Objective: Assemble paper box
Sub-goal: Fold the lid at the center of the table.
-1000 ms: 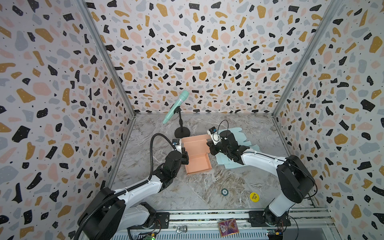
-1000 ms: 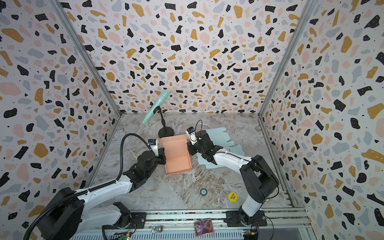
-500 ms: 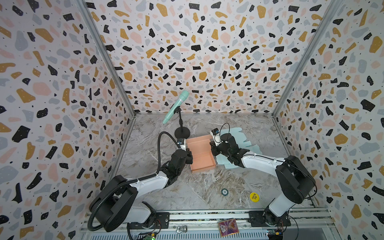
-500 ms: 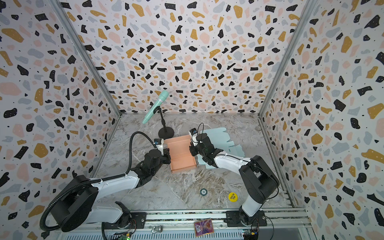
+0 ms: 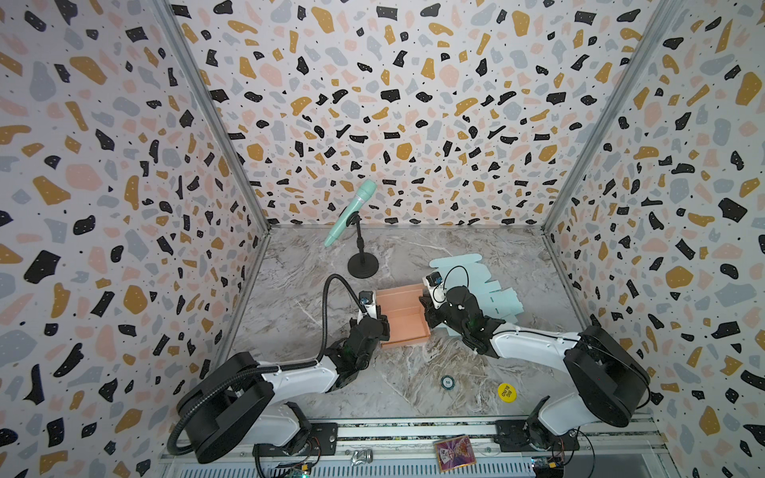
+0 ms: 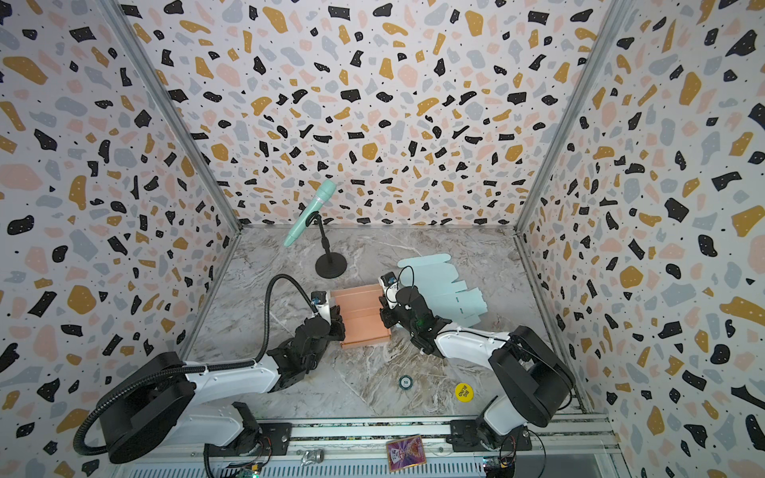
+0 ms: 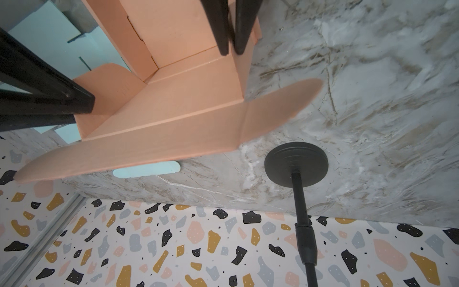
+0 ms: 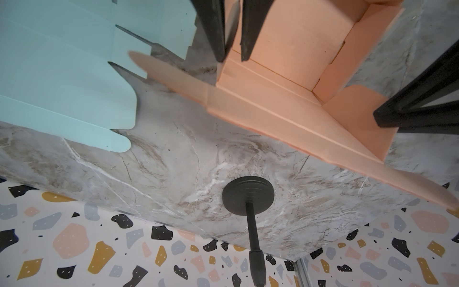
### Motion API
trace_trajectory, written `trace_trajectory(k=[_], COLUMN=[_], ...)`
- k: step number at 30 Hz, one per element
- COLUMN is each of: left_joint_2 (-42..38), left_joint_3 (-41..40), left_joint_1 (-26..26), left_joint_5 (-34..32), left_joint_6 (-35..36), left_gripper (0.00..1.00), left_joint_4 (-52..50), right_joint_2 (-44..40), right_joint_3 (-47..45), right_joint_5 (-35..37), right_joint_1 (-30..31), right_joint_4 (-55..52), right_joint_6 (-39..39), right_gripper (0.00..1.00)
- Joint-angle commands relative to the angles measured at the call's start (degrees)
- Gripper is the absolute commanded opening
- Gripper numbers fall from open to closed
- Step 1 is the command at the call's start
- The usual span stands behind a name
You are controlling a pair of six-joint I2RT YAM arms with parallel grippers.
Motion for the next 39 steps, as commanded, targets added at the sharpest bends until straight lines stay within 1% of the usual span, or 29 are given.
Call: trace_trajectory(k=[1,10,14,27,33,36,39], left_joint_2=[-1.59,-0.96,0.06,4.02,5.36,5.66,6.16], left_joint_3=[-2.80,-7.66,-8.34,-10.81,-12.61,-13.10,-13.27], left_joint_1=[-2.71,-7.22,-9.27,-12.15,-12.82,-12.95,-13.08], left_joint_5=[-2.38,-5.93,-8.14,-12.51,-14.70,-15.30,-15.64], left_joint_6=[-0.83,-2.37,-2.82,-5.54,-6.81,-6.66,-6.57], left_gripper=[0.10,0.10,0.10,0.09,0.08,0.08,0.08], left_joint_4=[9.09,15.71,16.57,20.35,21.57,21.44,21.48], right_joint_2=[-2.13,-3.42,-4.27,-6.95,-8.88,-10.87,-14.59], right_joint_3=[-1.60,-5.26,-7.49,-12.65,-15.05,-17.14,-20.43], right_joint_5=[-3.95,-3.33,-2.96,-3.60,-4.64,-4.30,-4.76], right_joint_1=[2.06,4.21,5.03,6.20,6.26,6.28,6.25], right_joint_4=[2.82,3.85,5.14,8.38,9.52,9.82,10.69], right_joint_6=[2.26,2.95,3.57,2.61,3.27,4.08,5.02], right_gripper=[0.16,0.16,0.16,0.18,0.25,0.32,0.40])
